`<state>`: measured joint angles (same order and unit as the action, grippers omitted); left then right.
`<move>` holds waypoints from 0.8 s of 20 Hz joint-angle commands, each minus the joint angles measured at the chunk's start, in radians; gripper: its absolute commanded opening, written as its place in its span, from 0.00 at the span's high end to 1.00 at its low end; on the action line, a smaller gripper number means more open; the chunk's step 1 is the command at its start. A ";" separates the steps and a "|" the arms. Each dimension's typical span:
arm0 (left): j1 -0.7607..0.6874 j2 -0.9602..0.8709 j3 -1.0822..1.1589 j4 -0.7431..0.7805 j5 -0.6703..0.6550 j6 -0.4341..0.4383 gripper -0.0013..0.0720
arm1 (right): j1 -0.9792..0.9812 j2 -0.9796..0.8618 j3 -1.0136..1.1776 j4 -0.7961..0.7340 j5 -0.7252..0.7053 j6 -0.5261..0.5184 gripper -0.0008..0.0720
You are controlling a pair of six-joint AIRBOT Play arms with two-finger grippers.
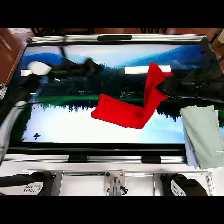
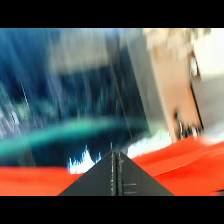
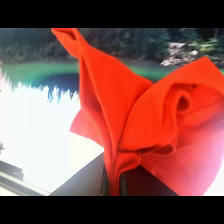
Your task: Fold the shirts.
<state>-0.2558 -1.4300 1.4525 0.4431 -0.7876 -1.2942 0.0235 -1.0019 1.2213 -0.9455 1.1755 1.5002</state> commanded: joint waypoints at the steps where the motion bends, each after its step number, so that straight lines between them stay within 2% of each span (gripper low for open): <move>1: 0.133 0.174 0.001 0.030 -0.035 -0.001 0.94 | 0.104 -0.087 0.001 -0.008 -0.093 -0.005 0.91; 6: 0.206 0.353 0.001 0.030 -0.061 -0.001 0.94 | 0.300 -0.277 0.001 -0.007 -0.237 0.029 0.91; 10: 0.208 0.444 0.001 0.030 -0.071 -0.001 0.94 | 0.446 -0.436 0.001 -0.006 -0.484 0.048 0.91; 12: 0.208 0.474 0.001 0.030 -0.089 -0.001 0.94 | 0.494 -0.502 0.001 0.003 -0.570 0.101 0.91; 16: 0.208 0.503 0.001 0.030 -0.097 -0.005 0.94 | 0.554 -0.593 0.001 0.005 -0.597 0.146 0.91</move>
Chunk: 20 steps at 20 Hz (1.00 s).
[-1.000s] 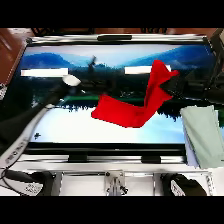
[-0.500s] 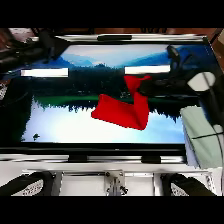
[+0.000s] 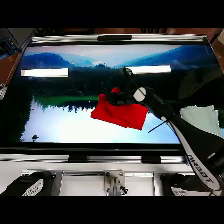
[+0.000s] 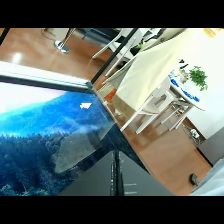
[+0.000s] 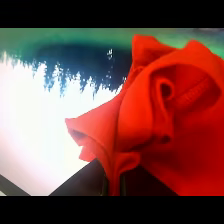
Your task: Fold the shirts.
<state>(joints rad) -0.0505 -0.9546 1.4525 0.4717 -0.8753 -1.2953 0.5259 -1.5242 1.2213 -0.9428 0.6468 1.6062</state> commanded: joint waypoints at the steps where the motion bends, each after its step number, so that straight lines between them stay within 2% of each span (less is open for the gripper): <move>1: 0.002 0.028 0.001 0.001 -0.009 -0.010 0.94 | 0.060 -0.084 0.001 0.003 -0.070 0.042 0.87; 3: 0.002 0.026 0.001 0.002 -0.009 -0.010 0.94 | 0.069 -0.094 0.001 0.018 -0.070 0.040 0.20; 7: 0.002 0.024 0.000 0.003 -0.009 -0.010 0.94 | 0.009 -0.019 0.001 -0.006 0.046 -0.027 0.20; 10: 0.002 0.024 0.000 0.012 -0.009 -0.010 0.94 | -0.121 0.099 0.001 -0.111 0.248 -0.053 0.20; 12: 0.002 0.024 0.001 0.020 -0.009 -0.010 0.94 | -0.243 0.155 0.001 -0.232 0.419 -0.043 0.20; 14: 0.002 0.024 0.000 0.031 -0.009 -0.011 0.94 | -0.388 0.160 -0.010 -0.270 0.611 -0.057 0.20; 15: 0.002 0.024 0.000 0.031 -0.009 -0.011 0.94 | -0.454 0.160 -0.043 -0.268 0.663 -0.068 0.11; 17: 0.002 0.024 0.000 0.031 -0.009 -0.011 0.94 | -0.542 0.160 -0.151 -0.224 0.681 -0.070 0.08; 20: 0.002 0.020 0.000 0.046 -0.009 -0.011 0.94 | -0.582 0.160 -0.330 -0.043 0.508 -0.129 0.08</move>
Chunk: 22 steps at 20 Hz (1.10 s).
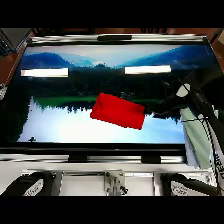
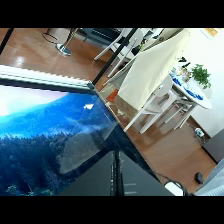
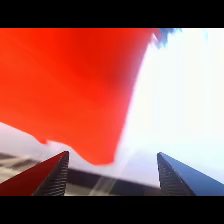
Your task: Fold the shirts.
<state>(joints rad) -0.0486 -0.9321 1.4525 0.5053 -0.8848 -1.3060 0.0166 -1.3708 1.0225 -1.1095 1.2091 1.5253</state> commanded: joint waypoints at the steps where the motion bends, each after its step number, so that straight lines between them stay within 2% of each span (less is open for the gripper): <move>1: 0.000 -0.005 0.000 0.012 0.000 0.000 0.94 | -0.072 0.006 -0.168 0.180 -0.122 -0.067 0.08; 3: 0.000 -0.007 0.000 0.013 0.001 0.000 0.94 | -0.061 0.000 -0.205 0.249 -0.204 -0.094 0.08; 6: 0.000 -0.023 0.000 0.019 0.000 -0.001 0.94 | -0.050 -0.050 -0.206 0.288 -0.253 -0.101 0.08; 11: 0.000 -0.045 0.000 0.019 0.001 -0.016 0.94 | 0.016 -0.145 -0.206 0.614 -0.301 -0.315 0.08; 12: -0.001 -0.046 0.000 0.019 0.000 -0.017 0.94 | 0.026 -0.155 -0.206 0.655 -0.303 -0.349 0.20; 13: -0.001 -0.046 0.001 0.019 0.000 -0.027 0.94 | 0.027 -0.158 -0.206 0.694 -0.301 -0.389 0.62; 14: -0.001 -0.046 0.001 0.019 0.000 -0.034 0.94 | 0.021 -0.152 -0.201 0.732 -0.290 -0.427 0.88; 16: -0.001 -0.046 0.001 0.019 -0.003 -0.034 0.94 | -0.017 -0.123 -0.156 0.784 -0.206 -0.547 0.91; 17: 0.000 -0.046 0.001 0.019 -0.007 -0.034 0.94 | -0.045 -0.100 -0.118 0.787 -0.164 -0.554 0.91; 20: -0.001 -0.046 0.001 0.019 -0.011 -0.034 0.94 | -0.154 -0.020 0.023 0.778 -0.079 -0.478 0.91; 22: -0.001 -0.045 0.001 0.019 -0.016 -0.034 0.94 | -0.232 0.019 0.125 0.687 -0.030 -0.399 0.91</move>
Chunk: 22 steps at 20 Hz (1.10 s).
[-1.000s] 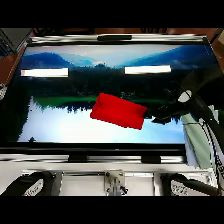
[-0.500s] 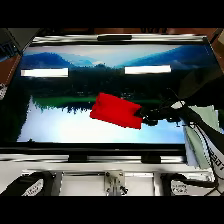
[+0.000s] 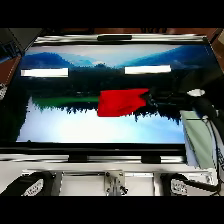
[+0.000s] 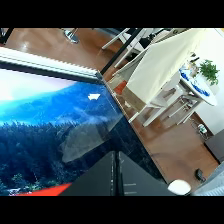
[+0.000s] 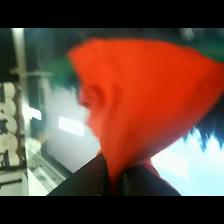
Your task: Fold the shirts.
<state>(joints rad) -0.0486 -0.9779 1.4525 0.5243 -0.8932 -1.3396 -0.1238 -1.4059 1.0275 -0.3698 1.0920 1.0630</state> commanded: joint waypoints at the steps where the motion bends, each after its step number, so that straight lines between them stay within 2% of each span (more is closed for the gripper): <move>1: -0.001 0.002 0.001 0.000 -0.014 0.000 0.94 | -0.135 0.069 0.177 -0.121 0.122 0.118 0.91; 4: -0.001 0.006 0.001 0.000 -0.035 0.000 0.94 | -0.269 0.091 0.334 -0.303 0.229 0.216 0.91; 7: -0.001 0.007 0.001 0.000 -0.043 0.000 0.94 | -0.393 0.091 0.469 -0.434 0.307 0.263 0.91; 16: -0.001 0.007 0.001 0.000 -0.044 0.000 0.94 | -0.645 0.091 0.692 -0.719 0.451 0.296 0.91; 19: -0.002 0.007 0.001 0.000 -0.044 0.000 0.94 | -0.692 0.091 0.721 -0.776 0.575 0.306 0.91; 21: -0.002 0.007 0.001 0.000 -0.049 0.000 0.94 | -0.711 0.092 0.729 -0.872 0.667 0.311 0.91; 22: -0.002 0.008 0.001 0.000 -0.059 0.001 0.94 | -0.723 0.096 0.729 -0.925 0.677 0.346 0.91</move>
<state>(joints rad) -0.0502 -0.9714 1.4525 0.5240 -0.9398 -1.3396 -0.8089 -1.3148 1.7386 -1.1530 1.6615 1.3685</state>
